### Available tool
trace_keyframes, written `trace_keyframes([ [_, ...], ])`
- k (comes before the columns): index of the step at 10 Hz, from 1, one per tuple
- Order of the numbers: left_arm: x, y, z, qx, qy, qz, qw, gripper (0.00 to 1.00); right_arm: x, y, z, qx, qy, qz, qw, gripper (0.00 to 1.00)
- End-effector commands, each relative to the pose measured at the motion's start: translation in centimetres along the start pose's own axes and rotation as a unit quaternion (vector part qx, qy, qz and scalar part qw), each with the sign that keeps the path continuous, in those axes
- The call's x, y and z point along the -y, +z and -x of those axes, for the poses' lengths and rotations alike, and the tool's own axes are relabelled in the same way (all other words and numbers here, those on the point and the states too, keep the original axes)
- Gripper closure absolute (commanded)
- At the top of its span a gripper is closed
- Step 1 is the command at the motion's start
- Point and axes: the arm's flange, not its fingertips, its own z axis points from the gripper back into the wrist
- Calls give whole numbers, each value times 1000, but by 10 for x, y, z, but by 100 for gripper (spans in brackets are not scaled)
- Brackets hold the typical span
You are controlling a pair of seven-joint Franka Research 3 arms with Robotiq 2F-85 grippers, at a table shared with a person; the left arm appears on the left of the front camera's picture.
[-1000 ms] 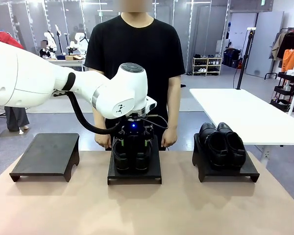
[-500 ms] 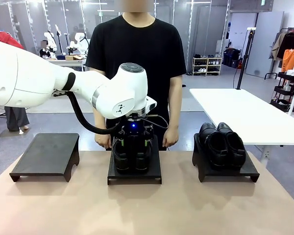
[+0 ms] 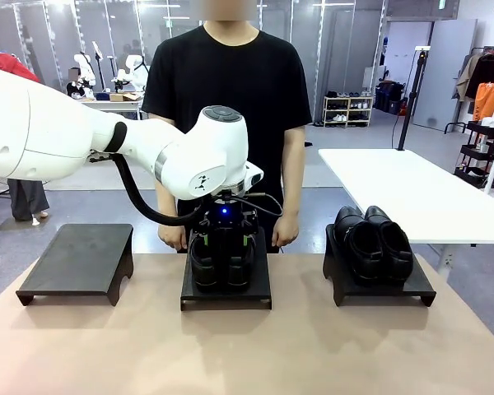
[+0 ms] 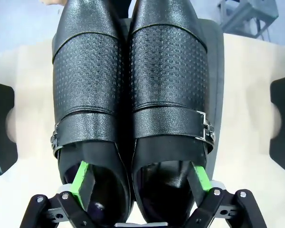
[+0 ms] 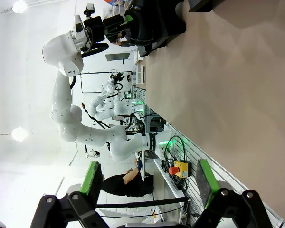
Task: Place the shoes on the stand as instructed by the person.
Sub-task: Pick up another pair of Shoes and place it on the Shoes Stand indicated by the person.
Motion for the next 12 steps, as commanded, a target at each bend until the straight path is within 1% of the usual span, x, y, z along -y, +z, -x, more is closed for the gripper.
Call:
trace_keyframes([
  [1, 0, 0, 0, 0, 0, 0, 1000, 0, -1, -2, 4, -2, 2, 8, 1000, 0],
  [2, -4, 19, -3, -7, -14, 6, 1000, 0, -1, -2, 4, -2, 2, 8, 1000, 0],
  [3, -17, 38, -2, -16, -23, 8, 1000, 0, -1, -2, 4, -2, 2, 8, 1000, 0],
  [4, -37, 63, 3, -26, -34, 39, 998, 0, -1, -2, 4, -2, 2, 8, 1000, 0],
  [5, -51, 77, 7, -34, -37, 50, 997, 0, -1, -2, 4, -2, 2, 8, 1000, 0],
  [7, -100, 110, 31, -61, -58, 98, 992, 0, -1, -2, 4, -2, 2, 8, 1000, 0],
  [9, -170, 125, 57, -81, -64, 167, 981, 0, -1, -2, 4, -2, 2, 8, 1000, 0],
  [10, -214, 126, 69, -77, -59, 195, 976, 0, -1, -2, 4, -2, 2, 8, 1000, 0],
  [11, -246, 125, 79, -75, -55, 232, 968, 0, -1, -2, 4, -2, 2, 8, 1000, 0],
  [12, -276, 123, 87, -72, -38, 292, 953, 0, -1, -2, 4, -2, 2, 8, 1000, 0],
])
